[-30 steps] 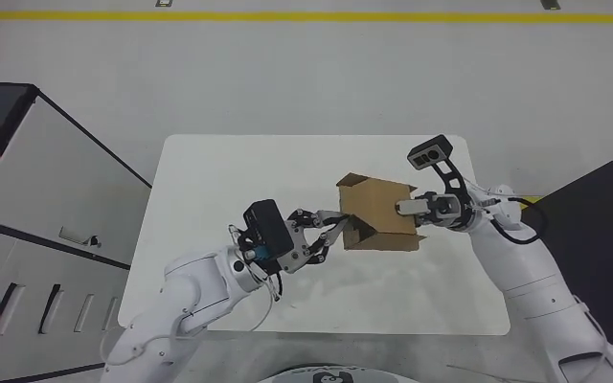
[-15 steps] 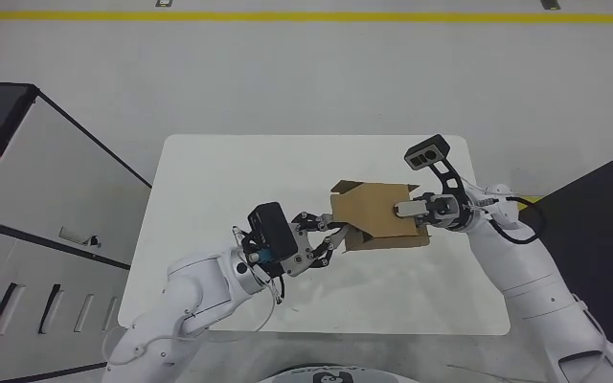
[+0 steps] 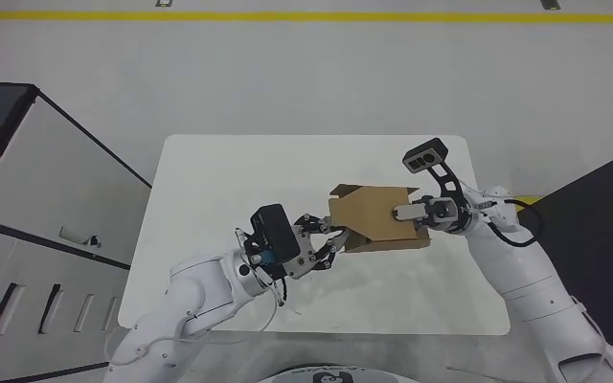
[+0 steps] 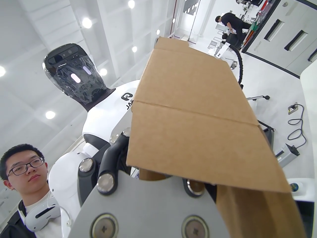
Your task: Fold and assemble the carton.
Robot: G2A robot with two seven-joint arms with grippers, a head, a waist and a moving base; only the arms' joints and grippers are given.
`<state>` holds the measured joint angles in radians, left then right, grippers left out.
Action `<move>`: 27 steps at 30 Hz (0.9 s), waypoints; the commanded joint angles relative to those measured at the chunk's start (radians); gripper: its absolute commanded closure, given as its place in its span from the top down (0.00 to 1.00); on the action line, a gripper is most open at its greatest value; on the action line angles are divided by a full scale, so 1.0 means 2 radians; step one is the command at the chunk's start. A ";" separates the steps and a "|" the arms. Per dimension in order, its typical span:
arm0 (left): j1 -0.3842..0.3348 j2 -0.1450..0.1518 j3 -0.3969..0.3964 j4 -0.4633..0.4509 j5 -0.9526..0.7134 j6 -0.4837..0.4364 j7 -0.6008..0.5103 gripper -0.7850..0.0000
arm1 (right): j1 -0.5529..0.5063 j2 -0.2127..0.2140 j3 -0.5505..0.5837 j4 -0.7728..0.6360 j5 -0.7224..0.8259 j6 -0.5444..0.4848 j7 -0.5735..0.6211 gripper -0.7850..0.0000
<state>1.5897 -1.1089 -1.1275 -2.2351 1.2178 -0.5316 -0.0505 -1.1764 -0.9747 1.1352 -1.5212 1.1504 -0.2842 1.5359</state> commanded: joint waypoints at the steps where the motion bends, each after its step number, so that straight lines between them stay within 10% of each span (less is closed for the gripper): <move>1: 0.000 0.000 0.002 0.000 0.000 0.001 0.001 0.00 | -0.001 0.000 0.000 0.000 0.000 0.000 0.000 0.00; 27: 0.011 0.004 -0.027 -0.020 0.001 0.014 0.010 0.00 | -0.009 0.003 0.019 0.008 0.001 0.000 0.000 0.00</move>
<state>1.6122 -1.1016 -1.1782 -2.2742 1.2207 -0.5039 -0.0324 -1.1927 -0.9685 1.1714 -1.5045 1.1512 -0.2842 1.5359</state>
